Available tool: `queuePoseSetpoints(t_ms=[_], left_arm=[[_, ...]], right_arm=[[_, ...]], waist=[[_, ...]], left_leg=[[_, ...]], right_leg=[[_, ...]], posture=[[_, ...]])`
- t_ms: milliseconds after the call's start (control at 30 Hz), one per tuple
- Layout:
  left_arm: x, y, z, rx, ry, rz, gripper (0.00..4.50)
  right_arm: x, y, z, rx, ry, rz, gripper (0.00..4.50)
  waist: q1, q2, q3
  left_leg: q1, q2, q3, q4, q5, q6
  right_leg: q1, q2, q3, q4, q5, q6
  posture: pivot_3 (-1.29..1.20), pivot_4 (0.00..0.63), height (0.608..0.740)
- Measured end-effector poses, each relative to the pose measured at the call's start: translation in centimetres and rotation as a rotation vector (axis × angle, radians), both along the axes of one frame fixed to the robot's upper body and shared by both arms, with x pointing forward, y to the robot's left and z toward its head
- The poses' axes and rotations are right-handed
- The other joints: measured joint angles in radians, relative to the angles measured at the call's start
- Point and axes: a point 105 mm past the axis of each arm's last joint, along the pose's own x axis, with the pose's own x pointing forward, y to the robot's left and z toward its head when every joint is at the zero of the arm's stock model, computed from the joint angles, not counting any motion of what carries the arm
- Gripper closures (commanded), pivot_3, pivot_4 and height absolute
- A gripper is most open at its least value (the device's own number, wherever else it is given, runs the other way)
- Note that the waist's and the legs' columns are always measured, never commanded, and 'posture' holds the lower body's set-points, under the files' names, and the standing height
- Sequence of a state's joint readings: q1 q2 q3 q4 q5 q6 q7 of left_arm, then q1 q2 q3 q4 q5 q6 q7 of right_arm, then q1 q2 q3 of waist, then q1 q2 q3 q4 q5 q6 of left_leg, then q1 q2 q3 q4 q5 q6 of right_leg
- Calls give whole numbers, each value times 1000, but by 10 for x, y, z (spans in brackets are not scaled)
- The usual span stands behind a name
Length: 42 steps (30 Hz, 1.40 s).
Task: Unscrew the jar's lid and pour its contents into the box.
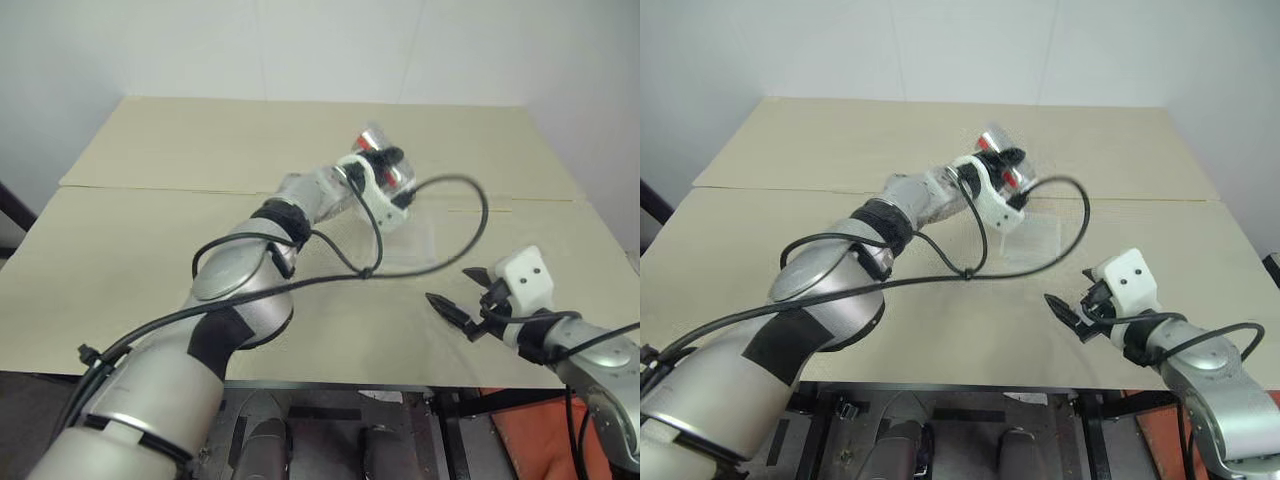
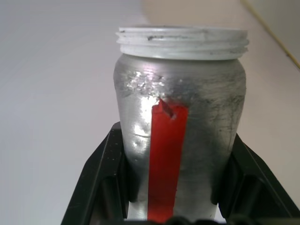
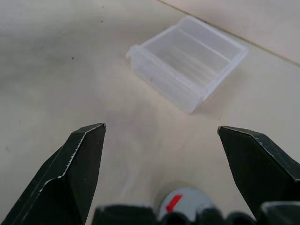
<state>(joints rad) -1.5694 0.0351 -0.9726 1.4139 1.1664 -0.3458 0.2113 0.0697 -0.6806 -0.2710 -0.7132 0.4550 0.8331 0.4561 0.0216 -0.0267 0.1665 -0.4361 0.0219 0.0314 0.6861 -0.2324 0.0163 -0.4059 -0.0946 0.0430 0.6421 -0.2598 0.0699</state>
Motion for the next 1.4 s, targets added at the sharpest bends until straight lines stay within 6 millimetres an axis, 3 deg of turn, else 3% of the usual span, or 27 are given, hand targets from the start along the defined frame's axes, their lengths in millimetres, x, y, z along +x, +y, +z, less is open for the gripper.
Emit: queuePoseSetpoints(t_ms=[133, 600, 700, 800, 933, 1067, 1400], left_arm=[[-1, -2, -9, 111, -62, -20, 2557], [0, 0, -5, 76, -53, -7, 2557], [5, 5, 4, -143, 99, 72, 2557], [8, 9, 3, -520, 444, 171, 2557], [11, 20, -15, -1105, 1011, 267, 2557], [13, 35, -25, -1516, 1394, 254, 2557], [21, 58, -28, -1640, 1402, 267, 2557]], right_arm=[[-5, -2, -1, 2, 0, -30, 56], [-10, -6, -1, -11, 1, -57, 56], [-9, -6, -2, -10, 4, -50, 56], [-6, -6, -2, -10, 8, -45, 56], [-5, -5, -2, -8, 10, -39, 56], [-3, -4, -3, -9, 15, -32, 56], [3, -2, -3, -18, 31, 9, 56]], waist=[[-4, 0, 0], [-8, 0, 0], [-9, 0, 0], [-9, 0, 0], [-11, 1, 0], [-13, 1, 0], [-11, 1, 0]], left_leg=[[0, 0, 0, 0, 0, 0], [0, -1, 0, 0, 0, 0], [0, -1, 0, 0, 0, 0], [0, -1, 0, 1, 0, 1], [0, -1, -1, 2, 0, 1], [0, -1, -2, 3, 0, 1], [0, -2, -3, 3, 0, 1]], right_leg=[[0, 0, 0, 0, 0, 0], [0, -1, 0, 1, 0, 0], [0, -1, 0, 1, 0, 0], [0, -2, 0, 2, 0, 0], [0, -2, 0, 5, 0, 0], [1, -2, -1, 5, 0, 0], [2, -2, -1, 6, 0, 0]], posture=[[0, 150, 740], [0, 150, 740], [0, 150, 740], [0, 150, 740], [0, 150, 740], [0, 150, 740], [0, 150, 740]])
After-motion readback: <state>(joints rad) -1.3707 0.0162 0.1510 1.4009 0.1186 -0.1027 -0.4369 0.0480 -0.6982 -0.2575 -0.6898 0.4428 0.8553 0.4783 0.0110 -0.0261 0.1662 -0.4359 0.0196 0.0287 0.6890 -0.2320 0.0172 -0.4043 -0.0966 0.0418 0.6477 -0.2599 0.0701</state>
